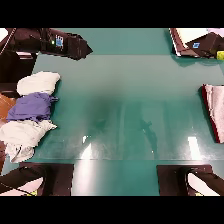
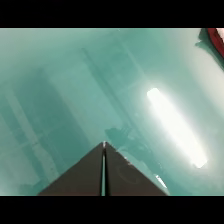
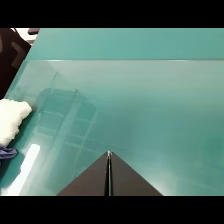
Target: Fold the shirts.
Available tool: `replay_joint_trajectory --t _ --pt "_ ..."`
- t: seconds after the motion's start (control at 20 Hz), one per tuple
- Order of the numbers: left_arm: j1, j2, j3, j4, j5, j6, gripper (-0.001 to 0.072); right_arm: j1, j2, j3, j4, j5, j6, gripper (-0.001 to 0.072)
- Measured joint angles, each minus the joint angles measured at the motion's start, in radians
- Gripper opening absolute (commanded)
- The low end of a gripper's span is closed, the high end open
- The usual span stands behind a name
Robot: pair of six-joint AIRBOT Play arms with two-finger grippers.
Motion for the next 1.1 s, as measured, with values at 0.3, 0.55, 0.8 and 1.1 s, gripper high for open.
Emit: replay_joint_trajectory --t 0.3,0.55,0.8,1.1 --pt "0.0 0.0 0.0 0.0 0.0 0.0 0.0024 0.005 0.0 0.0 0.001 -0.009 0.0 0.0018" --pt "0.0 0.0 0.0 0.0 0.021 0.0 0.0024 0.005 0.0 0.0 0.001 -0.011 0.0 0.0018" --pt "0.0 0.0 0.0 0.0 0.12 0.0 0.0025 0.005 0.0 0.0 0.001 -0.011 0.0 0.0018" --pt "0.014 -0.007 -0.018 0.3 0.169 -0.053 0.0658 0.005 0.0 0.0 0.001 -0.012 0.0 0.0018"
